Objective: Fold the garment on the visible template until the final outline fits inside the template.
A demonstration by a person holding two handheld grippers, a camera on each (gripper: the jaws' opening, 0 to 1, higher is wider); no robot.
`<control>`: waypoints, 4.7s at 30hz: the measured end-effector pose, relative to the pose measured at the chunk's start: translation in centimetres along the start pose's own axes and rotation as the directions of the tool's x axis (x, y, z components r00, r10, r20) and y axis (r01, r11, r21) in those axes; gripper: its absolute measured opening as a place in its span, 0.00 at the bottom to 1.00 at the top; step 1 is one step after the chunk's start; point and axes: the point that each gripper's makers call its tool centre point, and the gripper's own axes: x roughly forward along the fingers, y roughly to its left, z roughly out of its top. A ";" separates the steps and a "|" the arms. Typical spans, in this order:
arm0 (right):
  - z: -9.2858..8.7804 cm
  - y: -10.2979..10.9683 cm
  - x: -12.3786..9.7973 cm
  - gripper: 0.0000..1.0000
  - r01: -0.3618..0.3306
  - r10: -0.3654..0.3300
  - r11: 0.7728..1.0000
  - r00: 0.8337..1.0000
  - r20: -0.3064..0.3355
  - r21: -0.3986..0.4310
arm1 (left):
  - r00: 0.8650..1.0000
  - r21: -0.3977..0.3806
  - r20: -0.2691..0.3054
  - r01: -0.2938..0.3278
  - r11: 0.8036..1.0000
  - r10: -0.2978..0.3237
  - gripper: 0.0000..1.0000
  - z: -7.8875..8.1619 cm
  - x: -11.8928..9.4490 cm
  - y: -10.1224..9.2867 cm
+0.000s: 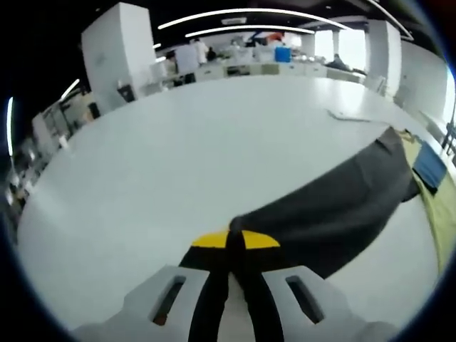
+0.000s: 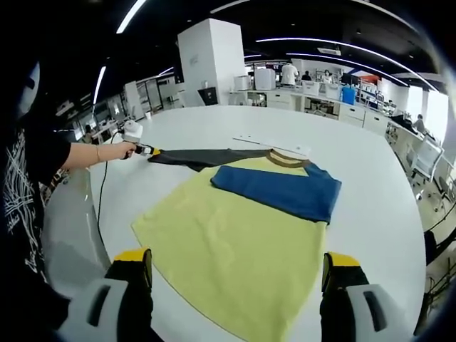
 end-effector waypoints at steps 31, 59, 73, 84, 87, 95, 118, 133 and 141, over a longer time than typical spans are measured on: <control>1.0 1.0 -0.2 0.99 -0.029 0.030 0.999 0.999 0.036 -0.015 | 0.999 -0.103 0.012 0.042 0.994 -0.041 0.32 -1.0 -4.5 -1.4; 0.7 0.5 -0.3 0.99 -0.015 0.016 1.000 0.999 0.034 -0.013 | 0.997 -0.281 -0.075 -0.019 0.960 -0.002 0.13 -3.8 -4.3 -2.0; 0.3 0.5 -0.3 0.99 -0.015 0.015 1.000 1.000 0.023 -0.008 | 0.996 -0.253 -0.082 -0.056 0.966 0.036 0.02 -3.4 -3.9 -2.0; -0.1 0.8 -0.2 0.99 -0.022 0.022 1.000 1.000 0.013 -0.013 | 0.998 -0.146 -0.055 -0.038 0.989 0.030 0.01 -1.6 -3.7 -1.8; -0.4 0.9 -0.2 0.99 -0.026 0.026 1.000 1.000 0.005 -0.013 | 0.998 -0.112 -0.047 -0.035 0.993 0.030 0.01 -0.9 -3.6 -1.8; -0.5 1.2 -0.3 0.99 -0.039 0.039 0.999 0.999 0.017 -0.004 | 1.000 -0.102 -0.012 -0.017 0.995 0.016 0.01 0.9 -3.7 -2.3; -1.1 1.4 -1.0 1.00 -0.056 0.057 0.998 0.998 0.027 -0.008 | 0.985 0.008 0.135 0.108 0.994 -0.108 0.02 8.2 -5.4 -8.6; -1.6 1.2 -1.2 1.00 -0.058 0.058 0.998 0.998 0.027 -0.012 | 0.956 0.107 0.192 0.204 0.973 -0.222 0.02 11.9 -7.1 -14.0; -1.5 1.6 -1.0 1.00 -0.079 0.079 0.997 0.996 0.032 -0.017 | 0.925 0.177 0.223 0.271 0.946 -0.307 0.02 14.1 -7.6 -18.5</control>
